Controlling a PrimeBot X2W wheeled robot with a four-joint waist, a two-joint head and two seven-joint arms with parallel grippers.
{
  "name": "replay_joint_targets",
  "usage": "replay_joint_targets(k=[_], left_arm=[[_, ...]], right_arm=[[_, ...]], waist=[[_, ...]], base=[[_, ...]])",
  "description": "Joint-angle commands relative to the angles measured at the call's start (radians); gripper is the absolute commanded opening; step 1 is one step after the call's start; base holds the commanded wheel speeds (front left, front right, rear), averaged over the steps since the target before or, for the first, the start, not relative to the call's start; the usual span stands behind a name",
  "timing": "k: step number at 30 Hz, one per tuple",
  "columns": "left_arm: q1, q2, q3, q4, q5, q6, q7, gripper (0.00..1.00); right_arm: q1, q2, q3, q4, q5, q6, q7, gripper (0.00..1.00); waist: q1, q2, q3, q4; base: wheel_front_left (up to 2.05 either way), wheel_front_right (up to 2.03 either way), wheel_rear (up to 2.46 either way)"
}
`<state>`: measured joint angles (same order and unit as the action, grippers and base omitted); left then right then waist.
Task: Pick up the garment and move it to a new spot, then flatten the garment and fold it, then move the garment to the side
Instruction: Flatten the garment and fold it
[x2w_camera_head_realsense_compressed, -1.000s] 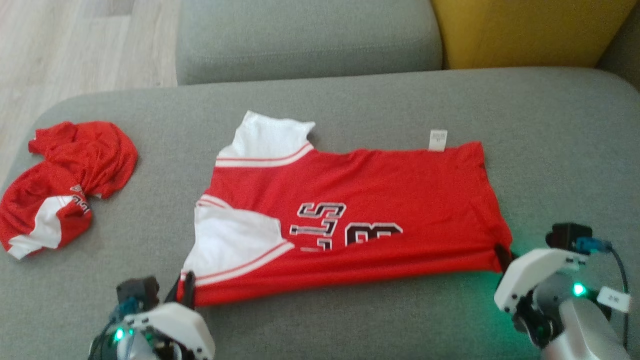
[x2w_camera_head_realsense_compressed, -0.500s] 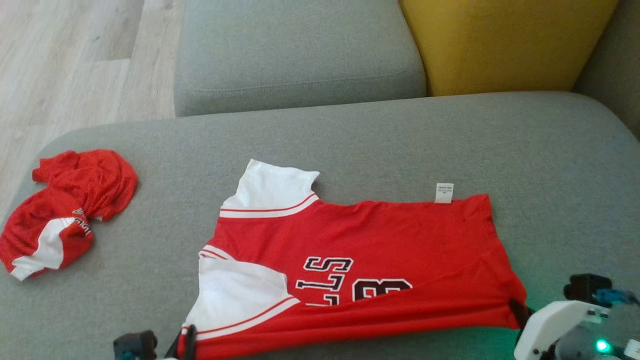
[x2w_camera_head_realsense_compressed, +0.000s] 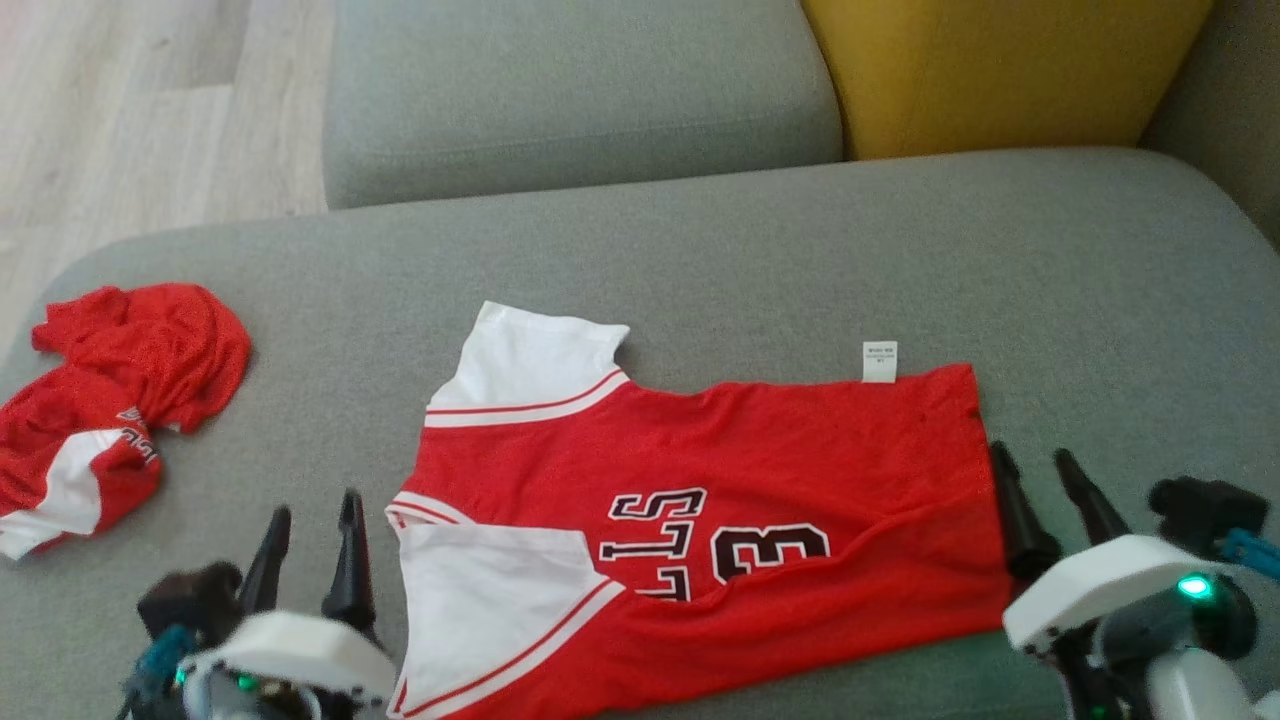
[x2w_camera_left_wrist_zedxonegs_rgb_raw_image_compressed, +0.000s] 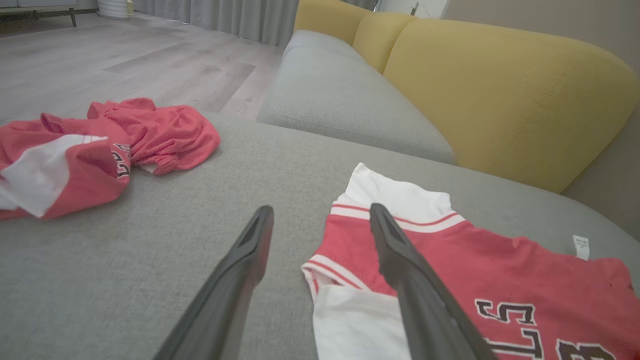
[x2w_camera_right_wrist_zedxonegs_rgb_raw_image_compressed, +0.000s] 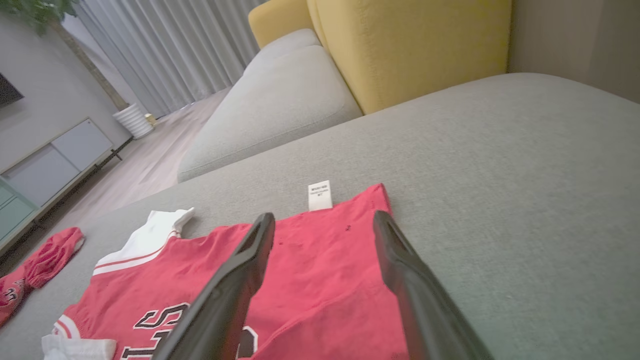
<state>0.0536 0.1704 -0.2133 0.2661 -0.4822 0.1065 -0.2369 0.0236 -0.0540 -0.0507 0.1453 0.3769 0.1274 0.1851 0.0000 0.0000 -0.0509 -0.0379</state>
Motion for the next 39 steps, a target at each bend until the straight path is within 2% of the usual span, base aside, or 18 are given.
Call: replay_joint_targets(k=[1, 6, 10, 15, 20, 25, 30, 34, 39], left_arm=[[-0.072, 0.003, 0.039, -0.037, 0.002, -0.009, -0.013, 1.00], [-0.150, 0.014, 0.019, -0.013, 0.029, -0.034, -0.013, 1.00], [-0.229, 0.037, -0.006, 0.016, 0.047, -0.056, 0.033, 1.00], [-0.414, 0.106, -0.046, 0.108, 0.093, -0.086, 0.183, 1.00], [-0.620, 0.164, -0.077, 0.217, 0.083, -0.179, 0.334, 1.00], [-0.789, 0.214, -0.110, 0.336, 0.051, -0.224, 0.479, 1.00], [-0.906, 0.268, -0.177, 0.405, -0.010, -0.236, 0.595, 1.00], [-0.948, 0.322, -0.254, 0.436, -0.034, -0.237, 0.619, 1.00], [-0.994, 0.348, -0.296, 0.488, -0.061, -0.237, 0.616, 1.00]], right_arm=[[-0.054, -0.003, 0.043, -0.032, -0.011, 0.003, -0.032, 1.00], [-0.094, -0.002, 0.084, -0.018, -0.039, 0.003, -0.087, 1.00], [-0.140, -0.001, 0.100, -0.015, -0.055, 0.003, -0.099, 1.00], [-0.237, -0.001, 0.137, -0.008, -0.087, 0.003, -0.104, 1.00], [-0.334, 0.000, 0.172, 0.006, -0.108, 0.003, -0.105, 1.00], [-0.414, 0.001, 0.210, 0.024, -0.119, 0.003, -0.108, 1.00], [-0.474, 0.002, 0.239, 0.046, -0.128, 0.003, -0.112, 1.00], [-0.503, 0.003, 0.244, 0.066, -0.128, 0.003, -0.116, 1.00], [-0.522, 0.003, 0.233, 0.084, -0.120, 0.003, -0.125, 1.00]], waist=[[0.0000, 0.0000, 0.017, -0.008], [0.0000, 0.0000, 0.062, -0.035], [0.0000, 0.0000, 0.112, -0.058], [0.0000, 0.0000, 0.207, -0.106], [0.0000, 0.0000, 0.289, -0.149], [0.0000, 0.0000, 0.349, -0.187], [0.0000, 0.0000, 0.391, -0.214], [0.0000, 0.0000, 0.407, -0.234], [0.0000, 0.0000, 0.423, -0.241]], base=[[0.00, 0.00, 0.00], [0.00, 0.00, 0.00], [0.00, 0.00, 0.00], [0.00, 0.00, 0.00], [0.00, 0.00, 0.00], [0.00, 0.00, 0.00], [0.00, 0.00, 0.00], [0.00, 0.00, 0.00], [0.00, 0.00, 0.00]])
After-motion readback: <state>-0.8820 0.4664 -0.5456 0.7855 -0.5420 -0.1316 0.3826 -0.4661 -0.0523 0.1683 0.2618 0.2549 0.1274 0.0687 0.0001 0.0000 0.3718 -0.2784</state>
